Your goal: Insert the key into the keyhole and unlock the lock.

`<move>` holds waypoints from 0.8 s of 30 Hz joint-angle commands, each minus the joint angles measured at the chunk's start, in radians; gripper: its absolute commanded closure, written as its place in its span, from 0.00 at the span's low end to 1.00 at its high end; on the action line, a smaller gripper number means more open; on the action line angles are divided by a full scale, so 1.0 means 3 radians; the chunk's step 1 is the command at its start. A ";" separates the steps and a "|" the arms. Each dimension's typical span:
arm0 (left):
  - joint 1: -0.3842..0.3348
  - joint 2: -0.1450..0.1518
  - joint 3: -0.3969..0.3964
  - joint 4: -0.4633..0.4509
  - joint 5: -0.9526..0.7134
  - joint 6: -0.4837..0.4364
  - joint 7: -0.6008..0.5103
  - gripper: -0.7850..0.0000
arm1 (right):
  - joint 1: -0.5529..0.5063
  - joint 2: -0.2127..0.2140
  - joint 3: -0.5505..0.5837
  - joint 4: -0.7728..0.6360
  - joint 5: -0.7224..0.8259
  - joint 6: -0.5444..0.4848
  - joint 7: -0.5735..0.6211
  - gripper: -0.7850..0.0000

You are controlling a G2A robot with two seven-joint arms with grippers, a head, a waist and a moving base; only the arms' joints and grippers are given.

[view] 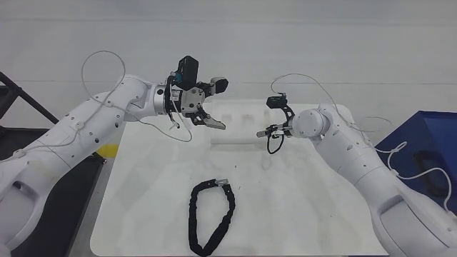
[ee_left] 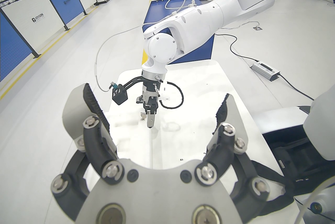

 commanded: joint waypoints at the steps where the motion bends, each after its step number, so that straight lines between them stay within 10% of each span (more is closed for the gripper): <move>1: 0.0000 0.0000 0.0000 0.0000 0.0000 0.0000 0.0000 0.00 | 0.0000 0.0001 -0.0001 -0.0002 -0.0003 0.0001 0.0000 0.00; 12: 0.0000 0.0000 0.0000 0.0000 0.0000 0.0000 0.0000 0.00 | -0.0005 0.0002 -0.0001 0.0002 -0.0025 0.0027 -0.0026 0.00; 24: 0.0000 0.0000 0.0000 0.0000 0.0000 0.0000 0.0000 0.00 | -0.0076 -0.0025 -0.0020 -0.0566 -0.0486 0.0883 0.0068 0.00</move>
